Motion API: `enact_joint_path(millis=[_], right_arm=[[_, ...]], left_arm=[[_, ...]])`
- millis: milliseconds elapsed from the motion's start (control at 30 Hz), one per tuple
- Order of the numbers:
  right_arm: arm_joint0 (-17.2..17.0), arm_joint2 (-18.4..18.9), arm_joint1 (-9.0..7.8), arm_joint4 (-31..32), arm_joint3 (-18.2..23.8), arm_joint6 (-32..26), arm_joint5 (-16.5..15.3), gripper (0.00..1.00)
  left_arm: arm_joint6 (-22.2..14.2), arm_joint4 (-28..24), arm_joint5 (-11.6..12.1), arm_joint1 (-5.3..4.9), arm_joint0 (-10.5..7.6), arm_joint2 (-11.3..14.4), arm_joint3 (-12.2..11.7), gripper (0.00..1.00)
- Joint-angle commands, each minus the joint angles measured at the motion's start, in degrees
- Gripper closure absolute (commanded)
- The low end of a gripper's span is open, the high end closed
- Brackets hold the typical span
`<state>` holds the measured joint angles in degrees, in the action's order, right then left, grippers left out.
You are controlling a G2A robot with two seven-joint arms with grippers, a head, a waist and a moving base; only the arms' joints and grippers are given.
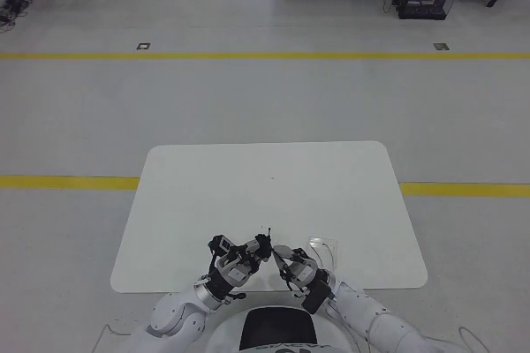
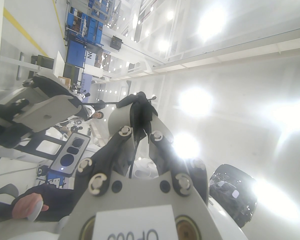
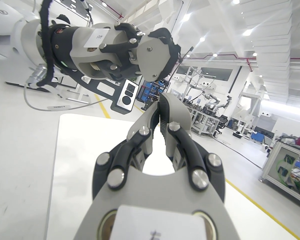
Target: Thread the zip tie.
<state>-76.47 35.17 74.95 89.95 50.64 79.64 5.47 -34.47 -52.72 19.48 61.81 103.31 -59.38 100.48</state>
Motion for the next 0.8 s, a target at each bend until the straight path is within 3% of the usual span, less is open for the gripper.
enact_joint_path(millis=[0,767], right_arm=[[0.2,-0.4,-0.01,0.0,-0.1,0.0,0.0,1.0],[2.0,-3.4,0.53,0.0,-1.6,0.0,0.3,1.0]], left_arm=[[0.0,0.0,0.0,0.0,0.0,0.0,0.0,1.0],[0.0,0.0,0.0,0.0,0.0,0.0,0.0,1.0]])
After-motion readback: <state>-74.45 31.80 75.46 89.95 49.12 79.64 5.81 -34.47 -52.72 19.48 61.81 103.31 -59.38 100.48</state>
